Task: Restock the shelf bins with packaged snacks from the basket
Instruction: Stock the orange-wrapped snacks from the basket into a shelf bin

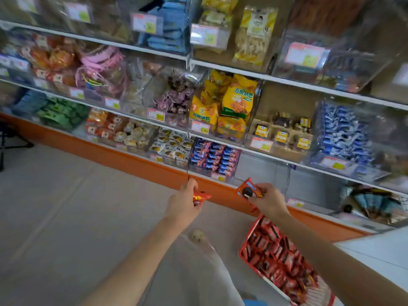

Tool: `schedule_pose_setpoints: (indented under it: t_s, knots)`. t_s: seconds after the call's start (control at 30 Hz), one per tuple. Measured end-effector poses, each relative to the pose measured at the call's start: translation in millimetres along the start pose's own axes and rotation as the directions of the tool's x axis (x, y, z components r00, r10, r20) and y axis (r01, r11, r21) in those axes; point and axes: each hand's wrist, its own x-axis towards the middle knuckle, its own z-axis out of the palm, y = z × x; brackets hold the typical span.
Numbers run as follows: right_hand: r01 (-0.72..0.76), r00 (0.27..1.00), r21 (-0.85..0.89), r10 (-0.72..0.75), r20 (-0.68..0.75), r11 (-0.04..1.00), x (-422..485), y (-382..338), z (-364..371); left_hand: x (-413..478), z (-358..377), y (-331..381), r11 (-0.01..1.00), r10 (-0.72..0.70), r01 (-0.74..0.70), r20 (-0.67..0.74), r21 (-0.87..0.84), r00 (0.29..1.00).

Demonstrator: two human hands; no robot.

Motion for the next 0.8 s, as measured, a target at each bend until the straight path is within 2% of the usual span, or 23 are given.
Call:
schedule_pose_setpoints:
  t_s: [0.13,0.23,0.53,0.63,0.8]
  knots:
    - [-0.065,0.997,0.017,0.065,0.04,0.998,53.7,-4.0,5.7,65.6,-6.2,-5.9,0.999,0.039,-0.041,0.101,0.015,0.994]
    - [-0.092,0.993,0.006,0.091,0.072,0.996,102.1,-6.0,9.1,123.4,-2.1,2.2,0.99,0.085,-0.102,0.167,0.095,0.982]
    - [-0.127,0.987,0.024,0.124,0.101,0.992,205.0,-0.4,7.0,245.2,39.1,26.4,0.963,0.15,-0.185,0.177,0.198,0.973]
    - [-0.153,0.985,0.011,0.152,0.086,0.988,220.9,11.7,13.4,261.0,55.9,18.2,0.958,0.197,-0.226,0.168,0.177,0.966]
    - [-0.195,0.975,-0.083,0.202,0.091,0.977,235.5,29.5,28.2,271.3,73.4,-1.4,0.979,0.195,-0.203,0.239,0.009,0.951]
